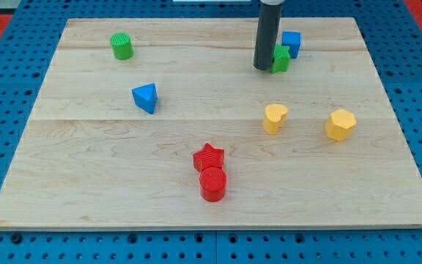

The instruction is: Push blue triangle towards top center

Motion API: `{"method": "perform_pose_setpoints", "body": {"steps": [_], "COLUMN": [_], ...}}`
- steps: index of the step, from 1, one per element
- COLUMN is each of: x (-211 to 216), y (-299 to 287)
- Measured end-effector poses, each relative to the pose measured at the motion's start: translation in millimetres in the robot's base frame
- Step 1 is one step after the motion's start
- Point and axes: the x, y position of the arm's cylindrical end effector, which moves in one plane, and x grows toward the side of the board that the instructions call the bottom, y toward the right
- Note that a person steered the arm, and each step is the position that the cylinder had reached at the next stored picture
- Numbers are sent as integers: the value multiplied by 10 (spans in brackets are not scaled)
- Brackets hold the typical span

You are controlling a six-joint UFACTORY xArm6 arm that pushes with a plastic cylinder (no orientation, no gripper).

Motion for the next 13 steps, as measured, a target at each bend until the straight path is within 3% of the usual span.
{"method": "perform_pose_setpoints", "body": {"steps": [1,3,4,6,7,8,13], "x": [-1,40,242,689,1011,1050,404], "y": [-155,-1142,-1795,-2454,-2284,-2180,-1446]}}
